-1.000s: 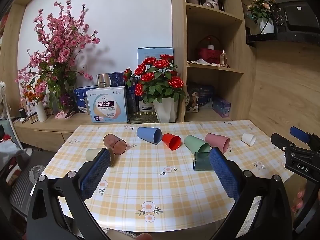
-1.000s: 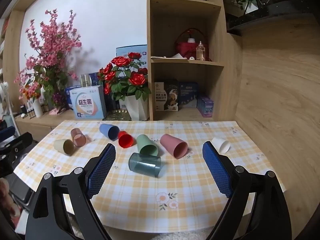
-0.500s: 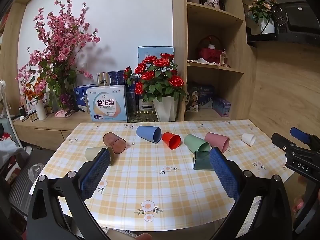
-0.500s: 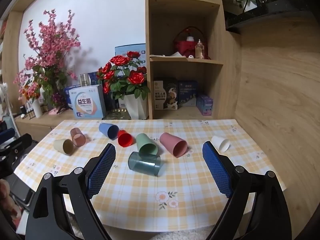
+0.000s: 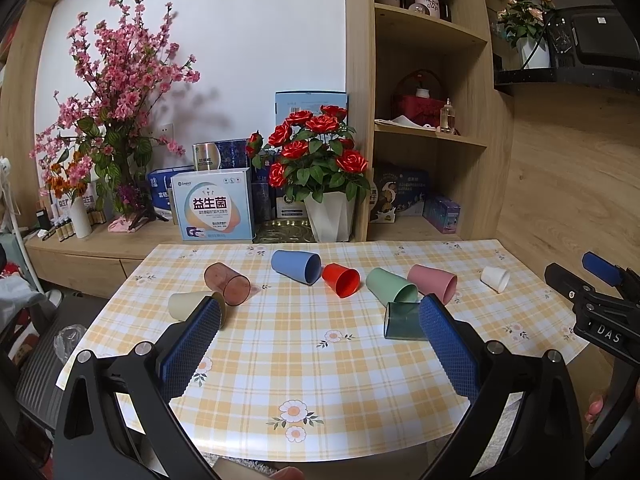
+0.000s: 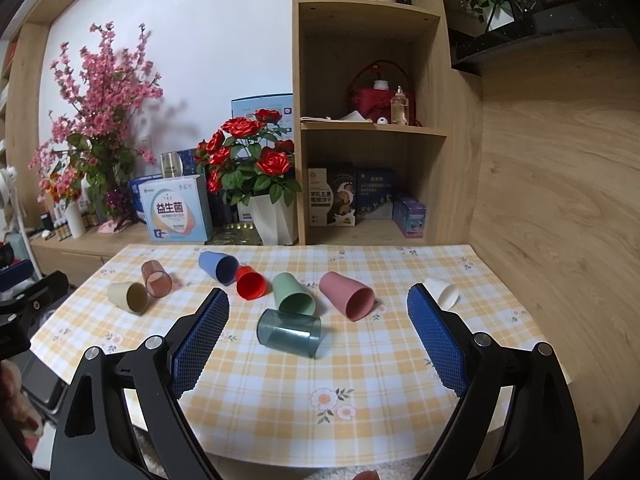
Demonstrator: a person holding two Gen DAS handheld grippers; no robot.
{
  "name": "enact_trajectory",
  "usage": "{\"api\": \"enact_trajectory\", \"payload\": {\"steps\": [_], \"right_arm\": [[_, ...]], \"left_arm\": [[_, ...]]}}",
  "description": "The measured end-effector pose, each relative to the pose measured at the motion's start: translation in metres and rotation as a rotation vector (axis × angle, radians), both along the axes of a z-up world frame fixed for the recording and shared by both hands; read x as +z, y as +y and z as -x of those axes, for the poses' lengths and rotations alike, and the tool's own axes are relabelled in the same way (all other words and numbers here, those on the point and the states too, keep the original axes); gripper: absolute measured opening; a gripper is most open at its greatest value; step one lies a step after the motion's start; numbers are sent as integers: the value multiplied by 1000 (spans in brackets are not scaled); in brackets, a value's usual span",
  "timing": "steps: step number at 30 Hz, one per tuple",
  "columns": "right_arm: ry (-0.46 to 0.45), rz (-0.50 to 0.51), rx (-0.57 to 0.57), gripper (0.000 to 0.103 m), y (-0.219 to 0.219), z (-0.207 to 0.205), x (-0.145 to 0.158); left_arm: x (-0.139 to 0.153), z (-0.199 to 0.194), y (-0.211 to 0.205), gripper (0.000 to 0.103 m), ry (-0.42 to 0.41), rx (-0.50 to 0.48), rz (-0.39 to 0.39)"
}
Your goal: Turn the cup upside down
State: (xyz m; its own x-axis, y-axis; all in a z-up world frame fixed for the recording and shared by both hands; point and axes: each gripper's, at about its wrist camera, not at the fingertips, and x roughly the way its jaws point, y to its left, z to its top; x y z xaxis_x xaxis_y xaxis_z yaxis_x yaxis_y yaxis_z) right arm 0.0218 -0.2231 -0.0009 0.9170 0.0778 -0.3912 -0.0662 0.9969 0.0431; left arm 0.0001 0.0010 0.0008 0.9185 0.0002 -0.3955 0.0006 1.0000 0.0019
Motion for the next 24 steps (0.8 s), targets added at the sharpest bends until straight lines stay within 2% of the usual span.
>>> {"api": "enact_trajectory", "payload": {"steps": [24], "right_arm": [[10,-2,-11,88,0,-1,-3]], "left_arm": [[-7,2,1,97,13,2,7]]}}
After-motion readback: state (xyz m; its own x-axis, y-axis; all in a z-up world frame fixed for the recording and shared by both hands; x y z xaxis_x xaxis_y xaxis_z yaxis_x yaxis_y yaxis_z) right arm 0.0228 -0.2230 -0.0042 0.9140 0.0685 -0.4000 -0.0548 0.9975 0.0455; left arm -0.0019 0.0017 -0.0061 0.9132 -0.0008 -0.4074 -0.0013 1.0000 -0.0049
